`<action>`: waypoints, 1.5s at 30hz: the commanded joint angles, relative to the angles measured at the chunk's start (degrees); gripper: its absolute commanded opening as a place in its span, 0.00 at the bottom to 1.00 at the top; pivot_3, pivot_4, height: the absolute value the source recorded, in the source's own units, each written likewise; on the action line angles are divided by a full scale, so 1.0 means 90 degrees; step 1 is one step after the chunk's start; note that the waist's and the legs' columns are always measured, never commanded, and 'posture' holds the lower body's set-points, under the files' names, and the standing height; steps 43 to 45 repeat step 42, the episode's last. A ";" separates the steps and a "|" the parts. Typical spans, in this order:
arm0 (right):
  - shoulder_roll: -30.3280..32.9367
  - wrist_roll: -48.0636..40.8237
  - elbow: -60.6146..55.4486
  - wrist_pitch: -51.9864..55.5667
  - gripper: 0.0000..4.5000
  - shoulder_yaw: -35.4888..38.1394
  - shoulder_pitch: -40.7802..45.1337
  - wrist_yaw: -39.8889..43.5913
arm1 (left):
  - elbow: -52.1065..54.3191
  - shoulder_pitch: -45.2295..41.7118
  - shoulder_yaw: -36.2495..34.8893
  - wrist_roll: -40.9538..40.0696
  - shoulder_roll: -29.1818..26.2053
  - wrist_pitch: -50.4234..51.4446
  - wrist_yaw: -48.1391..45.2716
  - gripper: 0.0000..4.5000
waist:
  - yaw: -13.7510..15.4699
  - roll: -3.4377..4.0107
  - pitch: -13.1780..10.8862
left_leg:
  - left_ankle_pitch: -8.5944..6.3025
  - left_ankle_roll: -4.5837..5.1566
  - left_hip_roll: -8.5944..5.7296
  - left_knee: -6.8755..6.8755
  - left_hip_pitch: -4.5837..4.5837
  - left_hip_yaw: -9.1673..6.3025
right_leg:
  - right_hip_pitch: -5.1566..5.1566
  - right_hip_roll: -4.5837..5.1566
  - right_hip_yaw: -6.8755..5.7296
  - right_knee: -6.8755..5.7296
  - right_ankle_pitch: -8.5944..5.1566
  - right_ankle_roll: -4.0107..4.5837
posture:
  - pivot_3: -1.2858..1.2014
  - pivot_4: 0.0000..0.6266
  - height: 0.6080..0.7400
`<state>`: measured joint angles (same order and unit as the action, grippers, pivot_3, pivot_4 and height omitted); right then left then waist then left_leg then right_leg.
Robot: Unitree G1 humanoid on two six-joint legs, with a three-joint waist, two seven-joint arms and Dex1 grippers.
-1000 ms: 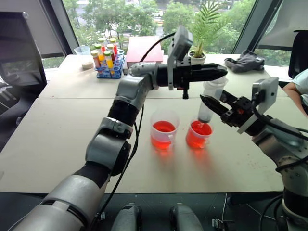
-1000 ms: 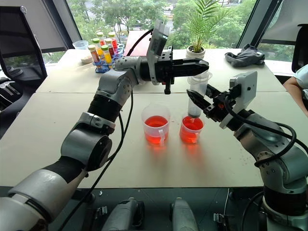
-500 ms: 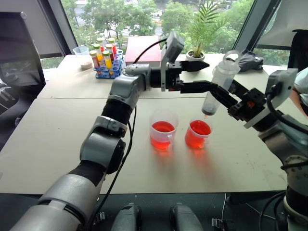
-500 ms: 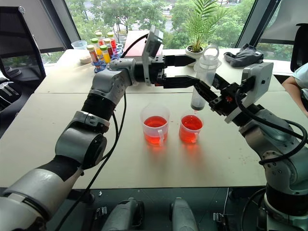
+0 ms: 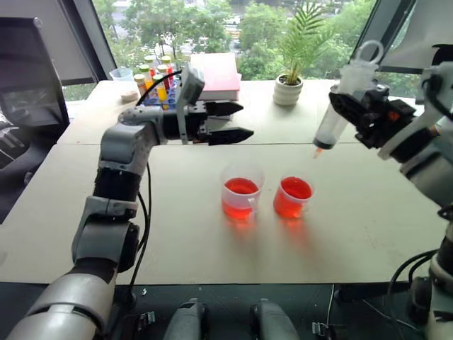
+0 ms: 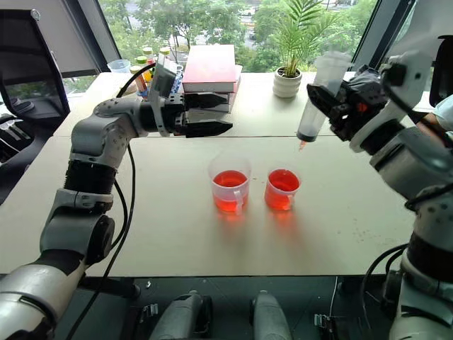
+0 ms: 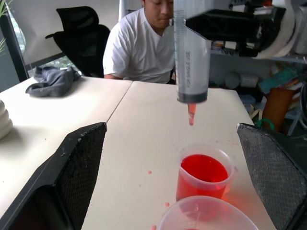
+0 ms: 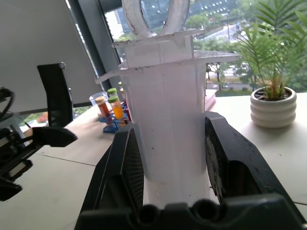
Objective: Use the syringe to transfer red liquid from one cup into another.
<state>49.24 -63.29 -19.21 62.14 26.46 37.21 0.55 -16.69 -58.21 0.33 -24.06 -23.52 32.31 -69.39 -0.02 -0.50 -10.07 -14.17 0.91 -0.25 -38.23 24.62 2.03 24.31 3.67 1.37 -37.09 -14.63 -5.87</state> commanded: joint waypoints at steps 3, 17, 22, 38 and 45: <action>0.0831 0.0283 0.1229 0.1494 0.30 -0.0295 0.0111 0.0014 | 0.1048 0.0510 -0.0064 -0.0215 -0.0252 0.0317 0.0336 0.99 | 0.0044 -0.0002 0.0002 | -0.0002 0.0003 0.0001 0.0005 0.0001 0.0004 | 0.0000 0.0004 0.0008 0.0010 -0.0001 0.0002 | 0.52 0.24 1.00; 0.0806 0.2801 0.5130 0.1530 0.30 -0.2806 0.0909 0.2285 | 0.2758 0.1781 -0.0200 -0.0870 -0.0646 0.1191 0.1075 0.99 | -0.0081 0.0001 0.0002 | -0.0002 0.0003 -0.0001 0.0003 0.0001 0.0016 | 0.0002 -0.0014 0.0009 0.0006 0.0001 0.0000 | 0.52 0.24 1.00; 0.0616 0.3378 0.5667 0.1252 0.53 -0.3057 0.1059 0.2922 | 0.2991 0.1940 -0.0306 -0.1155 -0.0774 0.1459 0.1283 1.00 | -0.0082 -0.0001 0.0003 | -0.0002 0.0003 -0.0001 0.0002 -0.0003 0.0017 | 0.0000 -0.0017 0.0009 0.0005 0.0001 -0.0001 | 0.52 0.24 1.00; 0.1999 0.1931 -0.0448 0.1992 0.98 0.0561 -0.1907 0.4909 | 0.3308 0.2282 -0.0234 -0.1864 -0.1365 0.1953 0.1154 1.00 | -0.0064 -0.0001 0.0003 | -0.0003 0.0004 0.0001 0.0007 0.0000 0.0008 | 0.0002 -0.0017 0.0005 0.0005 -0.0001 -0.0003 | 0.52 0.24 1.00; 0.1611 0.1427 -0.1689 0.2001 0.98 0.1975 -0.2918 0.5288 | 0.3287 0.2346 -0.0238 -0.1941 -0.1481 0.1992 0.1101 1.00 | -0.0068 -0.0003 0.0003 | -0.0004 0.0004 0.0002 0.0000 -0.0020 0.0008 | -0.0023 -0.0017 0.0006 0.0005 -0.0001 -0.0003 | 0.52 0.24 1.00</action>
